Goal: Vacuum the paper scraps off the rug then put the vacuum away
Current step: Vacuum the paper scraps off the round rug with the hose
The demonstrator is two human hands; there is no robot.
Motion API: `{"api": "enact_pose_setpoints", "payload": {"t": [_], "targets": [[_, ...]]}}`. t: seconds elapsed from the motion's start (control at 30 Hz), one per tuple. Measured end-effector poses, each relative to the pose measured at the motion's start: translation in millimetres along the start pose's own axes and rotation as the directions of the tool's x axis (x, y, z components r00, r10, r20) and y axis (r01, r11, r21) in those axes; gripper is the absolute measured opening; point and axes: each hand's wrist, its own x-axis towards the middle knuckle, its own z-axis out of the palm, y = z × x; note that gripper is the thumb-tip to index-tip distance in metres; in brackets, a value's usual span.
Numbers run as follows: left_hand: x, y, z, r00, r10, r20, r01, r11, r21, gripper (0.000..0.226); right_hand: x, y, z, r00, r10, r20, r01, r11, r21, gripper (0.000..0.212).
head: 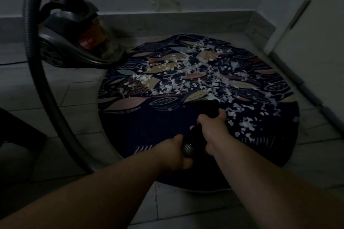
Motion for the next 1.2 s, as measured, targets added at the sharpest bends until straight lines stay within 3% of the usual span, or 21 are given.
{"api": "enact_pose_setpoints", "payload": {"t": [0.17, 0.5, 1.2], "targets": [[11.7, 10.2, 6.7, 1.000, 0.026, 0.011, -0.026, 0.999, 0.023, 0.050, 9.0, -1.2, -12.7, 1.000, -0.008, -0.016, 0.009, 1.000, 0.013, 0.082], [16.2, 8.6, 1.1, 0.999, -0.028, -0.027, 0.029, 0.999, 0.026, 0.052, 18.8, -5.4, -8.5, 0.995, -0.030, 0.099, 0.023, 0.997, 0.076, 0.079], [-7.8, -37.2, -33.4, 0.970, -0.193, -0.146, 0.189, 0.981, -0.039, 0.053, 10.7, -9.6, 74.4, 0.970, 0.008, 0.244, 0.009, 0.997, -0.070, 0.083]]}}
